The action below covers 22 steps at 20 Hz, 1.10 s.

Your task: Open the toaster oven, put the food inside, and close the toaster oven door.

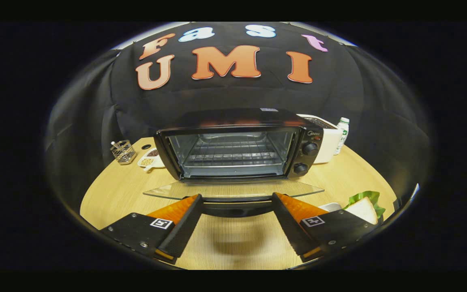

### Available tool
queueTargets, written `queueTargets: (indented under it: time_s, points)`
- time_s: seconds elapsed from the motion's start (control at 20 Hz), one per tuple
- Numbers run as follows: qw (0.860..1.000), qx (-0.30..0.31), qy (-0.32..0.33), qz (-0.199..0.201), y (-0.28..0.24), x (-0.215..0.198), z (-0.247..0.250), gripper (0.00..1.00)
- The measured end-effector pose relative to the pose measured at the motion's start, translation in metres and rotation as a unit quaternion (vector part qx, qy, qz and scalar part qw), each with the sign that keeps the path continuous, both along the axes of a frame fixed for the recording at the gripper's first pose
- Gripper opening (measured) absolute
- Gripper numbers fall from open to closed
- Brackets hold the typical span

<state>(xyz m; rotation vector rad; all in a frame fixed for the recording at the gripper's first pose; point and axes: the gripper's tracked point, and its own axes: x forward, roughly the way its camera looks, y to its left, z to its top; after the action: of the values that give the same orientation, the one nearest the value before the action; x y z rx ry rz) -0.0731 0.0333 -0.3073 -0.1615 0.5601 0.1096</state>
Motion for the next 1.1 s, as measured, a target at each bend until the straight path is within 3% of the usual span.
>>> queueTargets:
  time_s: [0.85,1.1]
  points:
    - [0.998,-0.009,0.062,-0.011,-0.016,-0.035,-0.079,1.0]
    - [0.999,0.006,0.041,-0.008,-0.014,-0.03,-0.06,1.0]
